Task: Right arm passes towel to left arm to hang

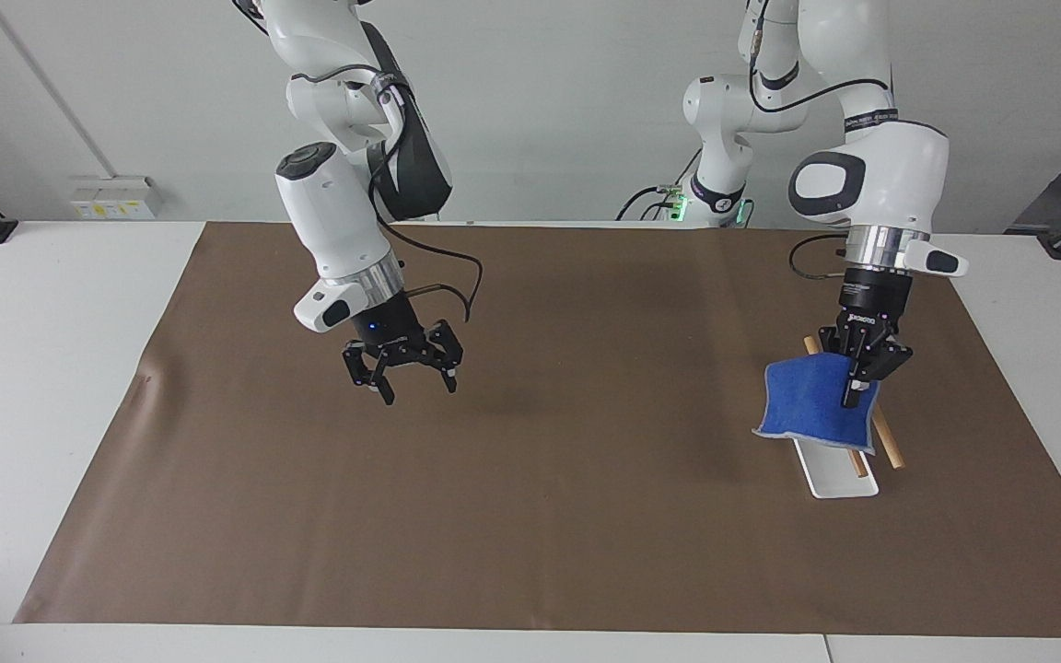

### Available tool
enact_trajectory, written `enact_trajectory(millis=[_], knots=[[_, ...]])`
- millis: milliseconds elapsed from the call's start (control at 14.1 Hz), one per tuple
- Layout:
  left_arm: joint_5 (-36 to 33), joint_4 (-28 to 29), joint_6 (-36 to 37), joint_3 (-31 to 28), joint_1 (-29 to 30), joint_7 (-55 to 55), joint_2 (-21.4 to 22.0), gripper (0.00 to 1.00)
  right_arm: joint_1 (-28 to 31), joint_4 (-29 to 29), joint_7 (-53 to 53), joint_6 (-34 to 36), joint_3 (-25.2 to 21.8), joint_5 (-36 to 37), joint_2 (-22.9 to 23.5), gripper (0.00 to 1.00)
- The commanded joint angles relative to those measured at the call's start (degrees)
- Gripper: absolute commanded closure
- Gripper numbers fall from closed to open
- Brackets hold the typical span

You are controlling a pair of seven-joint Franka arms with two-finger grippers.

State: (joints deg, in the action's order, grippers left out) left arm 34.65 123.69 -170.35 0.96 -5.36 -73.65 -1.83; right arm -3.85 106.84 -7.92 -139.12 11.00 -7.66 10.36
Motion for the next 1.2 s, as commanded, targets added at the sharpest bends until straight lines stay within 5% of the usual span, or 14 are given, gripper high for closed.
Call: enact_trajectory(millis=[0,424,848,1131], knots=[[0.94,-0.2,-1.91,0.8,4.39,-0.09,-1.77,1.0,-0.37,-0.58,-3.06,6.04,-2.81,7.99,-3.67,0.0],[0.94,-0.56,-1.83,0.8,11.68,0.61,-4.14,0.98,-2.22,-9.96,-2.8,28.6,-12.22,9.42,-8.34,0.0],[1.03,3.12,-1.65,0.71,13.89,0.61,-3.27,0.82,2.52,-22.97,-1.92,51.12,-13.37,8.89,-9.22,0.0],[1.03,4.72,-1.65,0.71,13.98,-0.17,-2.56,0.58,2.44,-15.63,-2.18,49.85,-14.6,8.19,-13.78,0.0]])
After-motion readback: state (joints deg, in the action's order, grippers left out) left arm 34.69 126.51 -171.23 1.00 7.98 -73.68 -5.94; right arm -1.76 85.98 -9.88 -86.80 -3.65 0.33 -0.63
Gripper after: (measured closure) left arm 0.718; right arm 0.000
